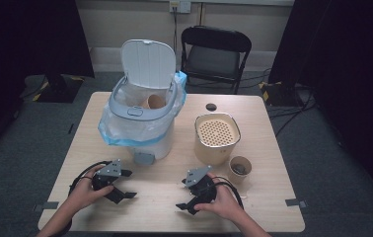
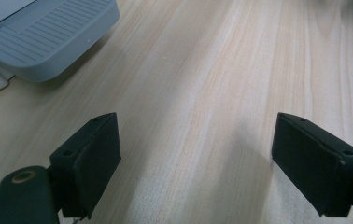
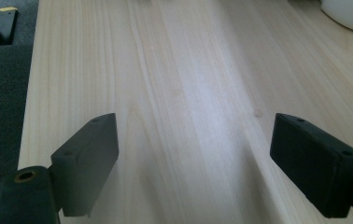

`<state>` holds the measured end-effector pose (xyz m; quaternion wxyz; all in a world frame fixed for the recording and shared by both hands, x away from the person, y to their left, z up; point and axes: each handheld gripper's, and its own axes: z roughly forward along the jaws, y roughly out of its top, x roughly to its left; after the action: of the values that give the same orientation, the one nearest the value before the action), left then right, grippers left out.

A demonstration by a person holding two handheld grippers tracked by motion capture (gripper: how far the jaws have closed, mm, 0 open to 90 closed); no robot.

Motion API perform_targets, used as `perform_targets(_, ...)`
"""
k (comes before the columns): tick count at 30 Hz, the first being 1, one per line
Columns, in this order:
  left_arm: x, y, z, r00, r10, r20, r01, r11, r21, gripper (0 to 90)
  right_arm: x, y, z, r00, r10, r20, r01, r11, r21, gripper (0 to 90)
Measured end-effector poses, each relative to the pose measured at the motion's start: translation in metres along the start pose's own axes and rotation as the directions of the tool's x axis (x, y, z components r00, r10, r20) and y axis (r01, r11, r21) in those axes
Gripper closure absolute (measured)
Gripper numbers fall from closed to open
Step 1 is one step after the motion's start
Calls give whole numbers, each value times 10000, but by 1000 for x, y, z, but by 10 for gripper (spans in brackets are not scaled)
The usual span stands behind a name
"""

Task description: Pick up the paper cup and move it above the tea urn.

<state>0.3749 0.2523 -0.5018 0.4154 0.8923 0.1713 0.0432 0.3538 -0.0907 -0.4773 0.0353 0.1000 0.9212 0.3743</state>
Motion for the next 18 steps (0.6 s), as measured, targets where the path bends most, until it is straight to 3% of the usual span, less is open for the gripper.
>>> perform_targets(4,-1,0,0,9996,286,-72,-285,9995,143,146,-2,-6,-8,9998,117,139,-117,9999,42,145)
perform_targets(18,-4,1,2,9985,546,-26,-545,9980,314,94,-6,-29,-38,9962,694,525,-688,9975,-137,150)
